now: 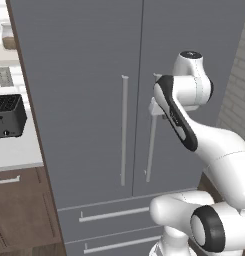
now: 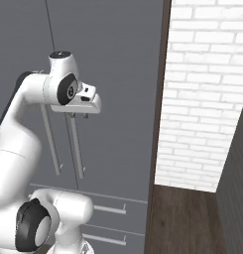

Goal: Grab a lemon wedge from the fridge and one ice cube from the ice bowl, and put them in the glass of lemonade.

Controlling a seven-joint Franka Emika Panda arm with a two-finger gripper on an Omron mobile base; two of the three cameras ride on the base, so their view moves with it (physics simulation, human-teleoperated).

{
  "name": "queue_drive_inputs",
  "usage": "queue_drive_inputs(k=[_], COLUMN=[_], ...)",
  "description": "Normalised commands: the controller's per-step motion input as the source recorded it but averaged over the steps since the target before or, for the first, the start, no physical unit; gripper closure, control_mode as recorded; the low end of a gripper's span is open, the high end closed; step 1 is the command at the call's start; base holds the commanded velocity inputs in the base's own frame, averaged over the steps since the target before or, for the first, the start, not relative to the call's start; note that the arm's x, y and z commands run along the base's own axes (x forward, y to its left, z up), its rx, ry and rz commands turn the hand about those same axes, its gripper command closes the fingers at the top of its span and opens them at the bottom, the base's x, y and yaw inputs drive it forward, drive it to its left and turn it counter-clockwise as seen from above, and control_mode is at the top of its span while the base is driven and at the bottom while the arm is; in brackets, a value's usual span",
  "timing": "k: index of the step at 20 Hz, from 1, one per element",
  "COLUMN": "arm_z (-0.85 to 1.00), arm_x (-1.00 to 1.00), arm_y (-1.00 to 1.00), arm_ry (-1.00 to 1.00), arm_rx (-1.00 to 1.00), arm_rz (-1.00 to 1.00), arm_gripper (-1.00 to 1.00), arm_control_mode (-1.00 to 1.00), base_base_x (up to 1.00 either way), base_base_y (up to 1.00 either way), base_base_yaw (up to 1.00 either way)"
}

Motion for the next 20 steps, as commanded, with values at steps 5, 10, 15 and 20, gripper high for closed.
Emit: queue_drive_inputs(k=[5,10,15,20], arm_z=[-0.1,-0.34,-0.07,-0.21], arm_x=[-0.31,-0.24,-0.18,0.0], arm_y=[-0.02,-0.06,0.05,0.07], arm_ry=[0.05,0.28,0.02,0.01], arm_rx=[0.01,0.01,-0.01,-0.01], arm_rz=[-0.01,-0.01,0.0,0.0], arm_gripper=[-1.0,-1.0,-1.0,-1.0], arm_control_mode=[-1.0,-1.0,-1.0,-1.0], base_base_x=[0.0,0.0,0.0,0.0], base_base_y=[0.0,0.0,0.0,0.0], base_base_yaw=[0.0,0.0,0.0,0.0])
